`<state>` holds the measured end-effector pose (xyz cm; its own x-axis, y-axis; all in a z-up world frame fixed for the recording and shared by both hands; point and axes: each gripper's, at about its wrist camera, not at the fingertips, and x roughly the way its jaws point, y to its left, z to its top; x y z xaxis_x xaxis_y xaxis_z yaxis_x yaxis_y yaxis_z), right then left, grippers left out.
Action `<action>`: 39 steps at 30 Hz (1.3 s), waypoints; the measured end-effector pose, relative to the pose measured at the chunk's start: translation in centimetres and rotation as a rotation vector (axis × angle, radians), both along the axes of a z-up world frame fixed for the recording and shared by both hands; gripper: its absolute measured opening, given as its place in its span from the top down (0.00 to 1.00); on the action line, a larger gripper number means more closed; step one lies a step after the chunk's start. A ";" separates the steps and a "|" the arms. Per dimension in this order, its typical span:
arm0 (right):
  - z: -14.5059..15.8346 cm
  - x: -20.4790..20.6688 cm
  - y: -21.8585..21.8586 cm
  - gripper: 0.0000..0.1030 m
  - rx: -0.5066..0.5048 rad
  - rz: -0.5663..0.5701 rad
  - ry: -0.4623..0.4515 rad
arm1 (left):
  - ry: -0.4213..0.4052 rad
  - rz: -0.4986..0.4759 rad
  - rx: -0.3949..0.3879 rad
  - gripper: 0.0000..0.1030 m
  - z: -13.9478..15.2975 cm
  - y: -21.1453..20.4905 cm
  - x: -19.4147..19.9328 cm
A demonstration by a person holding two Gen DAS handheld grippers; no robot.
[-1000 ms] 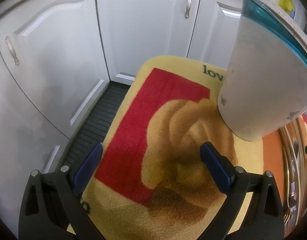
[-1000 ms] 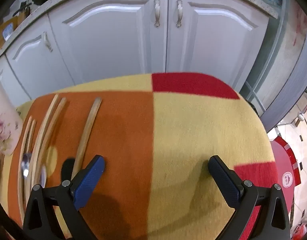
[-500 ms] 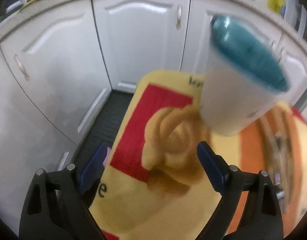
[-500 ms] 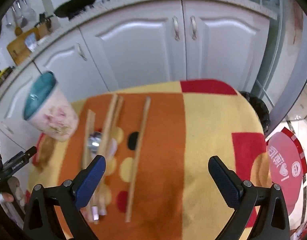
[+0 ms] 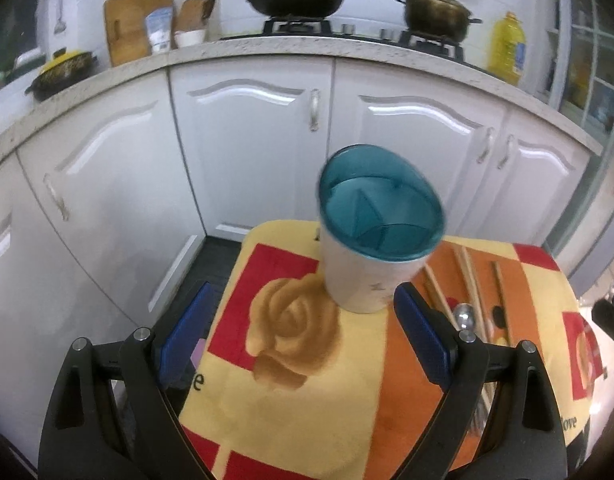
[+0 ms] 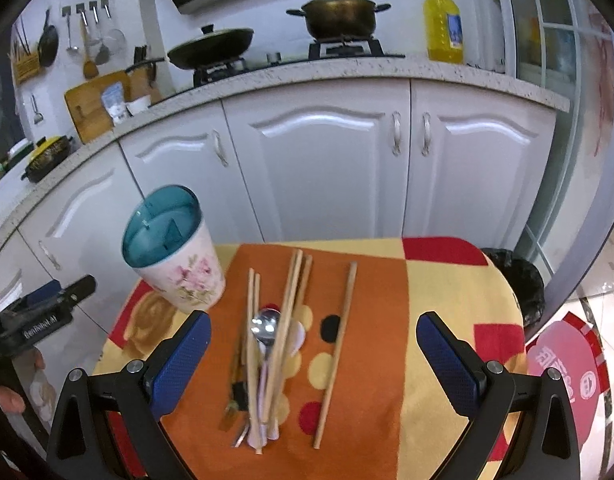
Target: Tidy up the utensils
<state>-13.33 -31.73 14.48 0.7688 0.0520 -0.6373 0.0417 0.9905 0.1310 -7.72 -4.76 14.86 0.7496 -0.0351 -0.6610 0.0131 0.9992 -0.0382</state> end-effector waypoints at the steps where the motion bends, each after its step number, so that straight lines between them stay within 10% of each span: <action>1: 0.3 -0.2 0.1 0.00 -0.007 -0.007 -0.008 | -0.006 -0.003 0.001 0.11 0.3 -0.6 -0.2; 39: 2.5 -0.8 1.8 0.00 -0.066 -0.013 -0.089 | -0.064 -0.057 -0.010 0.11 2.6 -3.9 -1.6</action>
